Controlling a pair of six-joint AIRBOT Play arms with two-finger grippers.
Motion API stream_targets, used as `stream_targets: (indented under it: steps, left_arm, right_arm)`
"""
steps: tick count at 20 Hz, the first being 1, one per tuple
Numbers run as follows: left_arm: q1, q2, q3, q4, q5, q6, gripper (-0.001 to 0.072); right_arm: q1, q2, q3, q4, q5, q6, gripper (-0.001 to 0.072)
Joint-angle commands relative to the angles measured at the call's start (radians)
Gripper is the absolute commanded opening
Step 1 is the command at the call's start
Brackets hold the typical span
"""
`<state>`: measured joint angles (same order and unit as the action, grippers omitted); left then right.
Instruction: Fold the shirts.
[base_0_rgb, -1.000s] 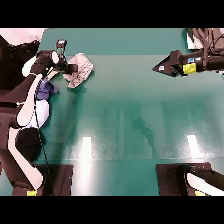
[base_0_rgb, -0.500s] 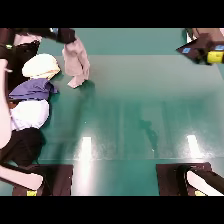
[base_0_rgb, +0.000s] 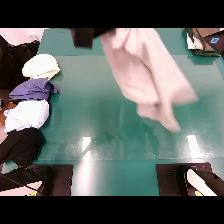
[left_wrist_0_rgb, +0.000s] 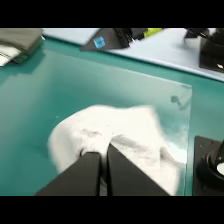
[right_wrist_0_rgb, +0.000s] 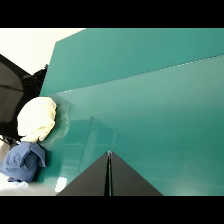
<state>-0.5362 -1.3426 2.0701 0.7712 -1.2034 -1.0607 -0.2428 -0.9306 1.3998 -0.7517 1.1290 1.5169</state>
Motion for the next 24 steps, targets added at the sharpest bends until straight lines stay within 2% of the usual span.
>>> stream_targets:
  steps: [1,4,7,8,9,10,14,15,17,20,24]
  left_arm:
    - [-0.046,0.016,-0.137,0.166,-0.028,-0.067,0.0021]
    - [-0.046,-0.026,-0.301,0.322,-0.031,-0.118,0.0022]
    - [-0.046,-0.114,-0.402,0.323,0.014,-0.121,0.0023]
    - [-0.046,-0.151,-0.405,0.329,-0.001,-0.138,0.0175]
    - [-0.042,-0.171,-0.405,0.339,-0.016,-0.16,0.0505]
    - [-0.033,-0.175,-0.405,0.344,-0.037,-0.196,0.0686]
    - [0.07,-0.137,-0.392,0.344,-0.217,-0.26,0.0675]
    - [0.097,-0.116,-0.411,0.344,-0.235,-0.261,0.0675]
    - [0.15,-0.072,-0.482,0.345,-0.231,-0.258,0.0675]
    - [0.272,-0.013,-0.626,0.346,-0.18,-0.24,0.0674]
    - [0.425,-0.014,-0.735,0.272,-0.127,-0.228,0.0675]
  right_arm:
    - [-0.005,0.042,0.001,-0.001,0.027,0.0,0.0013]
    - [-0.004,0.071,0.001,0.0,0.034,0.0,0.0013]
    - [-0.004,0.091,0.001,-0.001,0.035,0.0,0.0013]
    - [-0.004,0.091,0.001,0.0,0.044,0.0,0.0013]
    - [-0.005,0.09,0.001,-0.001,0.065,0.0,0.0013]
    - [-0.005,0.09,0.001,-0.002,0.092,0.0,0.0013]
    - [-0.005,0.065,0.001,-0.008,0.177,-0.028,0.0016]
    - [-0.004,0.05,0.001,-0.006,0.207,-0.028,0.0052]
    - [0.008,0.008,0.001,0.0,0.286,-0.027,0.039]
    - [0.098,-0.075,0.0,-0.005,0.369,-0.026,0.041]
    - [0.279,-0.152,-0.127,-0.065,0.311,-0.026,0.041]
